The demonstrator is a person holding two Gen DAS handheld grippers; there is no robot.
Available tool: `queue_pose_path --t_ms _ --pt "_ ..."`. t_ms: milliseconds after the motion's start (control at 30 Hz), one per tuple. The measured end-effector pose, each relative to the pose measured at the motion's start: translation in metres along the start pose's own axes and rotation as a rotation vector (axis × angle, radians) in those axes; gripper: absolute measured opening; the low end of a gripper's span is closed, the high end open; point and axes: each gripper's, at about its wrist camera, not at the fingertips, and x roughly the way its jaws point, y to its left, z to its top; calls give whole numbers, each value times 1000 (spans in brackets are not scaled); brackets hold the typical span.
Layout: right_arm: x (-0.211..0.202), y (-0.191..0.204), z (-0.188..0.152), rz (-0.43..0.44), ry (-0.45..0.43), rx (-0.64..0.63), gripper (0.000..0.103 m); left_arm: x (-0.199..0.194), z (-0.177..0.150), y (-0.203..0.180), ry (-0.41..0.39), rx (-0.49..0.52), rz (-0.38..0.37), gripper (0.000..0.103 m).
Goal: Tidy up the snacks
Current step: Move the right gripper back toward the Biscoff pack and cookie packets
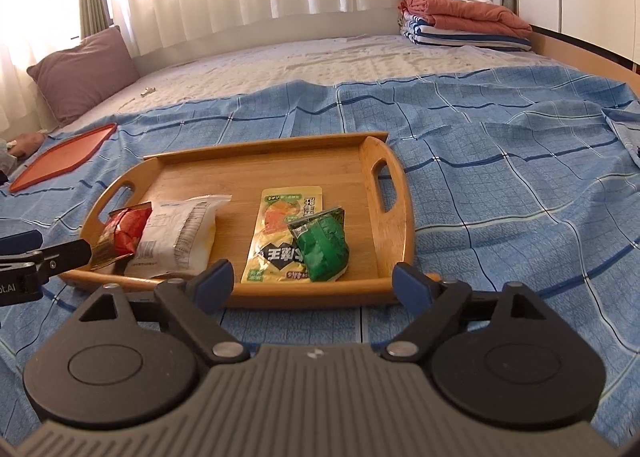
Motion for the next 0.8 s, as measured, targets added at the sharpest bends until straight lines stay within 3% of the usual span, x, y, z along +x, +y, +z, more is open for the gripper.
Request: queue_pose_path --t_ms 467,800 --pt "-69 8 -54 -41 -97 -101 101 -77 -41 -18 -40 8 -68 101" --pt "-96 8 -97 -78 -104 -142 101 -106 -78 -28 -20 21 -97 102"
